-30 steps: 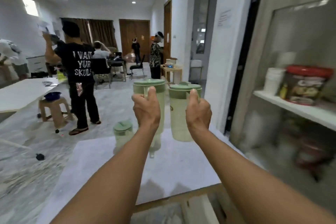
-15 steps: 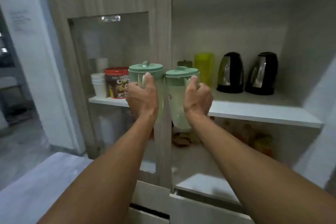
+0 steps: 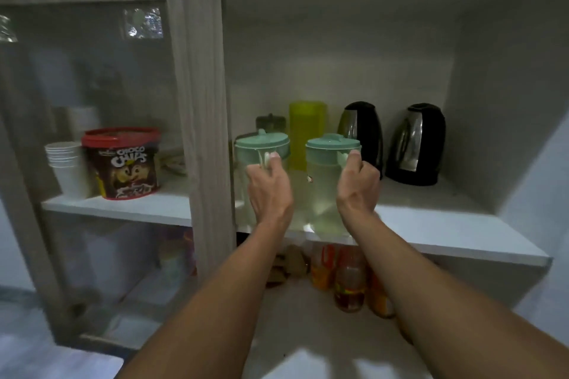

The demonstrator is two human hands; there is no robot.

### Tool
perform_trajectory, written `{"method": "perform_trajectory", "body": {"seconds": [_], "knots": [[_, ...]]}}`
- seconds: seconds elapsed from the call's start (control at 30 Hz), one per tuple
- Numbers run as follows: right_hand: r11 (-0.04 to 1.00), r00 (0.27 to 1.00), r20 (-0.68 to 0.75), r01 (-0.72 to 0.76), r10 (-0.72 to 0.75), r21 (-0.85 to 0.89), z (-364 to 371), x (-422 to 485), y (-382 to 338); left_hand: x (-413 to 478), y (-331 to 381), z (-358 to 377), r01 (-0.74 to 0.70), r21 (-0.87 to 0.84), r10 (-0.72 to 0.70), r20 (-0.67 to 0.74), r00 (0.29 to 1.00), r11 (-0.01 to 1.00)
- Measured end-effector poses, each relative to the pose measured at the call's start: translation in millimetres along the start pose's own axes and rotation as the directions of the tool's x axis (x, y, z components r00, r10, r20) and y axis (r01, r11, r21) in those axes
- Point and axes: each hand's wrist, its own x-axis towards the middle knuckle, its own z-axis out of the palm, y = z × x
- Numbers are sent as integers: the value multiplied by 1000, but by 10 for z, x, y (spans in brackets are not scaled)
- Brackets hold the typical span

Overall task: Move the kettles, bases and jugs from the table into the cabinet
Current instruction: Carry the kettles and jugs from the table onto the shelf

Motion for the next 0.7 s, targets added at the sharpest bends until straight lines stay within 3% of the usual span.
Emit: {"method": "perform_trajectory", "body": {"seconds": [0.23,0.4,0.57,0.7], "knots": [[999,996,85,-38,39,-5,1031,956,486,1237,-506,680,157,65,-151,-97,984,985],[1000,988,153,-13,12,1,1706,1491,668,2025,-743,1056,36,24,-31,-189,981,999],[988,962,250,-132,109,78,2119,1813,812,2446,-843,1276,64,43,-56,-164,985,997],[980,929,329,-195,173,38,2194,1968,821,2566,-810,1301,127,71,-119,-111,987,989]]}}
